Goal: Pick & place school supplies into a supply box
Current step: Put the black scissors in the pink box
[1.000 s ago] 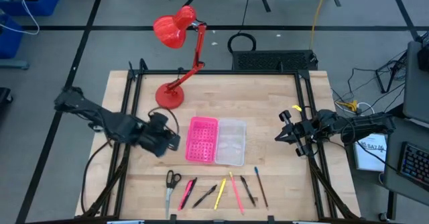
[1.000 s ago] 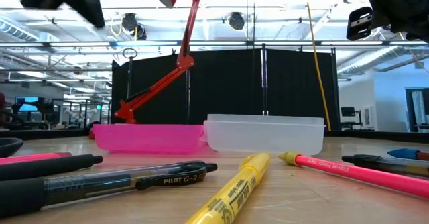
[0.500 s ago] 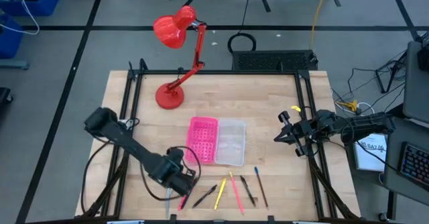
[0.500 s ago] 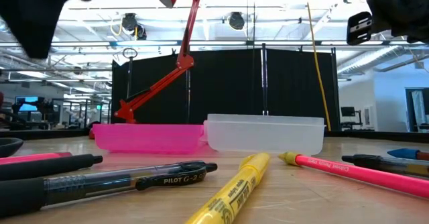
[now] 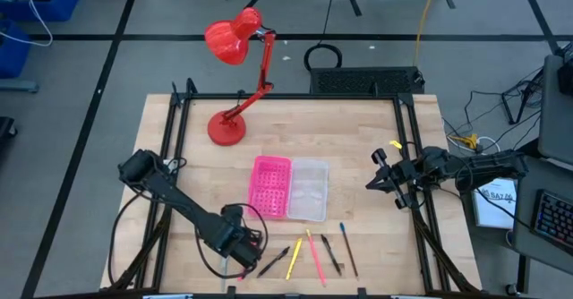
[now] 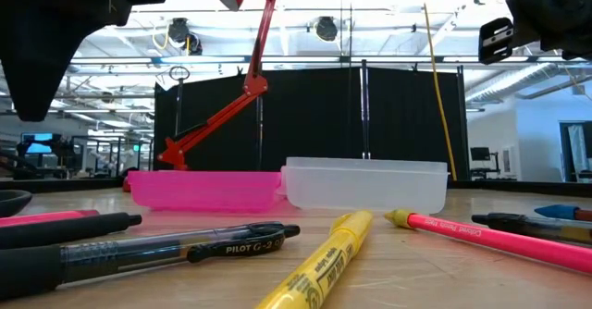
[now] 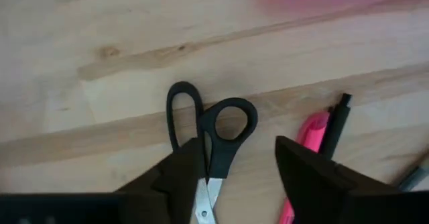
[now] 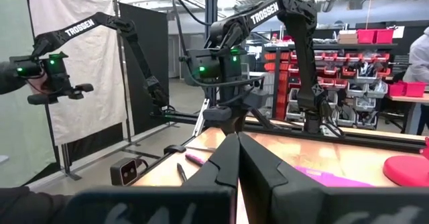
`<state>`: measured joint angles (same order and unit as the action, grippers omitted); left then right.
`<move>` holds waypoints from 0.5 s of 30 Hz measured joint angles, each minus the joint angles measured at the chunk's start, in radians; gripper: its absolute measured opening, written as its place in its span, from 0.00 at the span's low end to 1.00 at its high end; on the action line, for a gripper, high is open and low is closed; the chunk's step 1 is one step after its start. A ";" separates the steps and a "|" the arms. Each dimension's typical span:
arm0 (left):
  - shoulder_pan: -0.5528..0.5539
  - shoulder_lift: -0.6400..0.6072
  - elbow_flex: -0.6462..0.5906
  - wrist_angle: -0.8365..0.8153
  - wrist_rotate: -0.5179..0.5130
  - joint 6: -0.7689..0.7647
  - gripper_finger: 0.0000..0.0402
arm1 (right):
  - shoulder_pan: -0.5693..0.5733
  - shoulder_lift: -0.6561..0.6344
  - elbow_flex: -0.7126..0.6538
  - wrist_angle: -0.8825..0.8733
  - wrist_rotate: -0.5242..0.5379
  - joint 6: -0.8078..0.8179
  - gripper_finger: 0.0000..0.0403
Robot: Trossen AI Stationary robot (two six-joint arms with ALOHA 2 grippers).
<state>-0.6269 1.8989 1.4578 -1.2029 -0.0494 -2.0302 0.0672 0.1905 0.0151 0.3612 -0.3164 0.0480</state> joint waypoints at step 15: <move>-0.050 0.000 -0.001 -0.001 -0.079 -0.041 0.49 | 0.000 0.000 0.000 -0.001 0.000 -0.007 0.00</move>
<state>-0.6770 1.8988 1.4571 -1.2043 -0.1283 -2.0710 0.0673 0.1905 0.0150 0.3607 -0.3164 0.0407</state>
